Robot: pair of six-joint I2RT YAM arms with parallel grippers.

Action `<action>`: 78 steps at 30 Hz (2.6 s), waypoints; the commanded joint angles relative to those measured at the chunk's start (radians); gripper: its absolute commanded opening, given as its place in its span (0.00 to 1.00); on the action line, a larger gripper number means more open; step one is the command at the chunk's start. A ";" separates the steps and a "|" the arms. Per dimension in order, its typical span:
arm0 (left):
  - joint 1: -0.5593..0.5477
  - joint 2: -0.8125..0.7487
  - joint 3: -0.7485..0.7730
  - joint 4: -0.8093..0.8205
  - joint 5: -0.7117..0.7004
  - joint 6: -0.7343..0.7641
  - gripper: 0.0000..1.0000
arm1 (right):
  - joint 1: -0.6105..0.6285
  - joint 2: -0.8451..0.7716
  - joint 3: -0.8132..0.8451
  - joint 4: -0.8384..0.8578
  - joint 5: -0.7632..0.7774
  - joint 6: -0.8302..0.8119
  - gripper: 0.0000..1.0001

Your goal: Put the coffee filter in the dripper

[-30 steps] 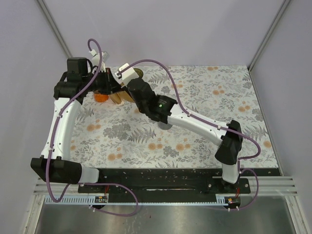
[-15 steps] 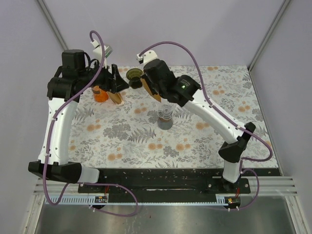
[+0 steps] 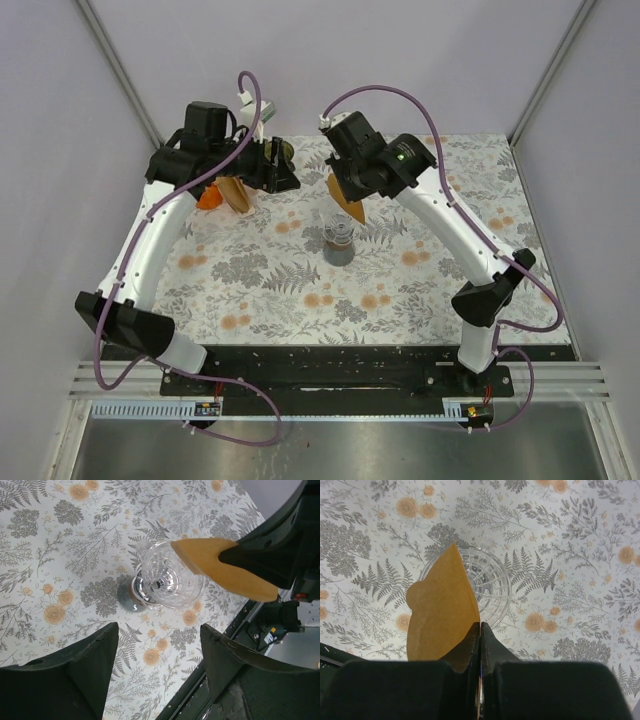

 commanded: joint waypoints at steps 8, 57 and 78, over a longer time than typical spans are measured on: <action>-0.072 0.099 0.006 0.149 -0.125 -0.099 0.73 | -0.076 0.010 -0.152 0.178 -0.133 0.007 0.00; -0.186 0.291 0.015 0.164 -0.251 -0.044 0.36 | -0.084 -0.067 -0.417 0.465 -0.111 0.136 0.00; -0.233 0.328 0.066 0.120 -0.297 0.027 0.61 | -0.089 -0.102 -0.480 0.499 -0.087 0.144 0.00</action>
